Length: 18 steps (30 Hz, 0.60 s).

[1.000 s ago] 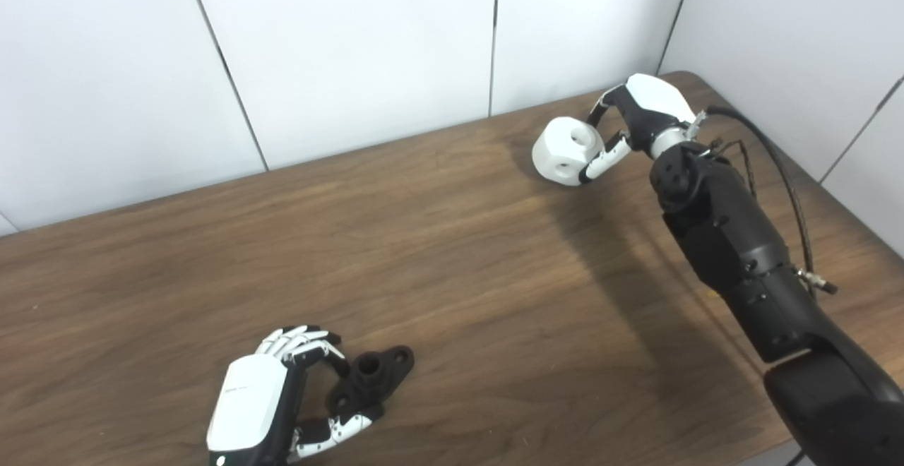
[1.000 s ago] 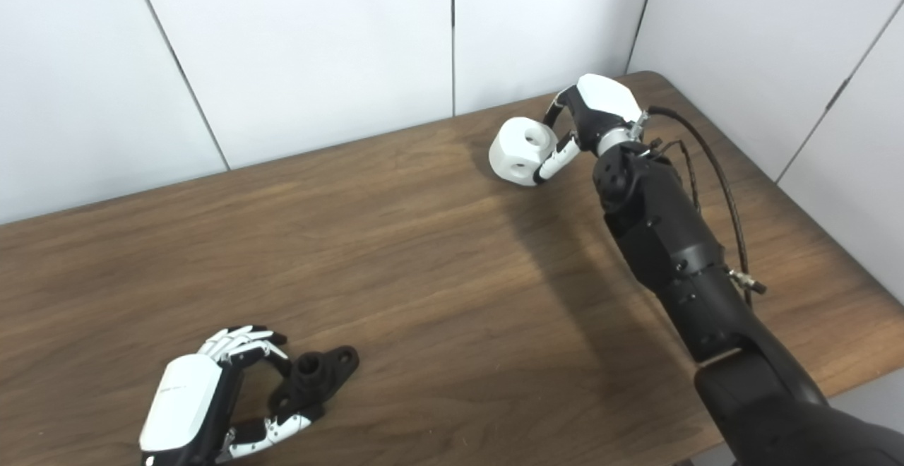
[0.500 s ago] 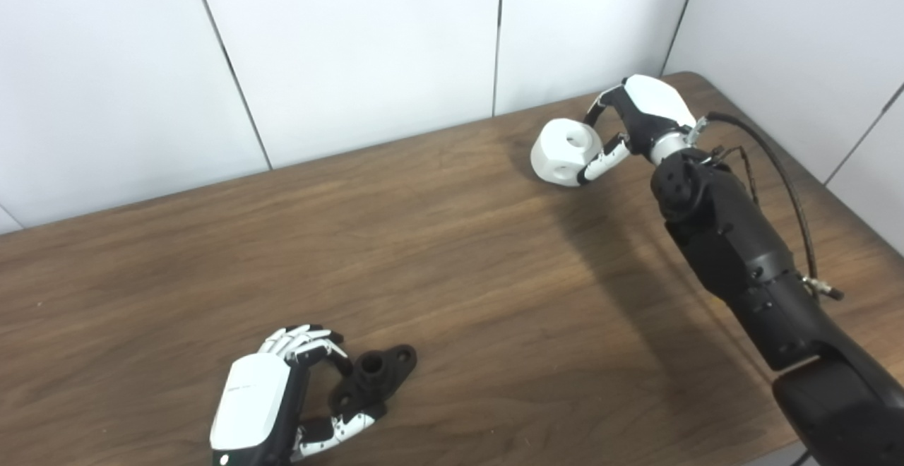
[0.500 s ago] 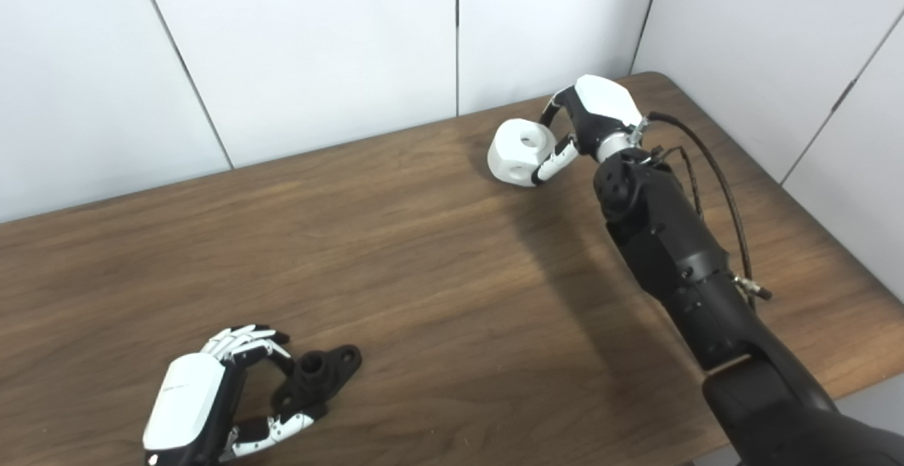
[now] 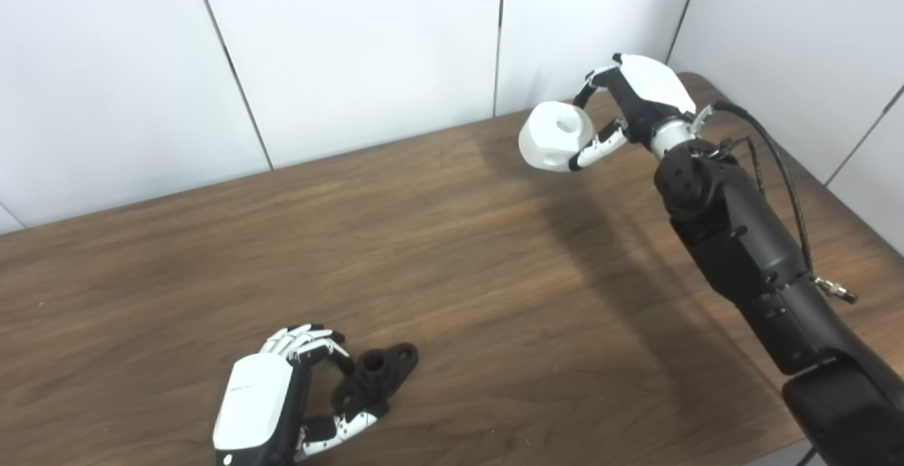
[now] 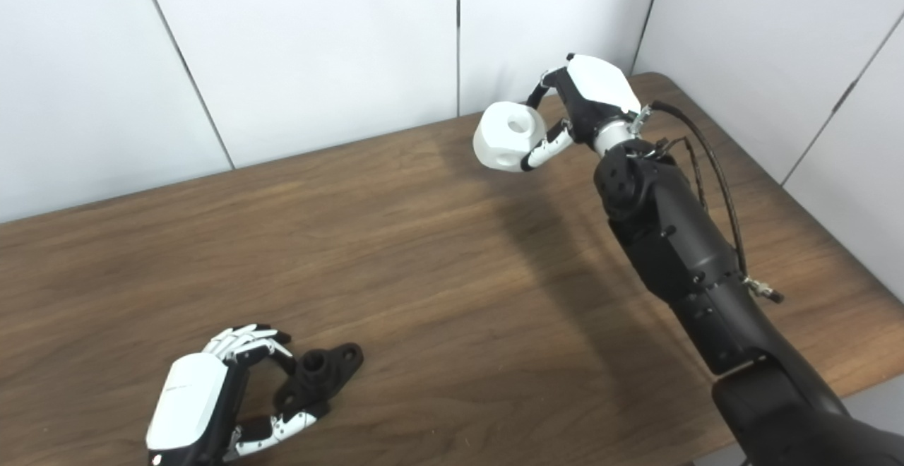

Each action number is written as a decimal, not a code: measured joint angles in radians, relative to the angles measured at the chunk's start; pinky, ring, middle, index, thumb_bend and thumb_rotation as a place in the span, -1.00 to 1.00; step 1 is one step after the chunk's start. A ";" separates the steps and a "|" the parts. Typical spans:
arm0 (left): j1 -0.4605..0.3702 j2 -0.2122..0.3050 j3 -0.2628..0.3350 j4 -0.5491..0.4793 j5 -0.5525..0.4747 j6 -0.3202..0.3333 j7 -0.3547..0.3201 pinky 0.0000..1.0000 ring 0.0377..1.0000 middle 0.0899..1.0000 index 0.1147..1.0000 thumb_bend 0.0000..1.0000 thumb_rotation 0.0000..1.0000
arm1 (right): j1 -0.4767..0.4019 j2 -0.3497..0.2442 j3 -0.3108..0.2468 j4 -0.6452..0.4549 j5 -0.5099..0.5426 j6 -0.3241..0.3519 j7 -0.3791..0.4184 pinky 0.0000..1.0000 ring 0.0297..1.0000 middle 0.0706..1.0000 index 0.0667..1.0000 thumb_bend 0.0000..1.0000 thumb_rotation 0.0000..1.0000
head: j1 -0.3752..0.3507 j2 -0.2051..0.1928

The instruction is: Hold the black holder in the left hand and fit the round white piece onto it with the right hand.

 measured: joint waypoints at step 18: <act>-0.001 -0.022 -0.027 0.005 0.035 0.028 0.015 0.76 0.62 0.42 -0.16 0.04 -0.91 | -0.018 -0.056 0.088 -0.289 -0.024 0.029 0.328 1.00 0.97 0.63 -0.11 0.05 -0.73 | 0.144 0.038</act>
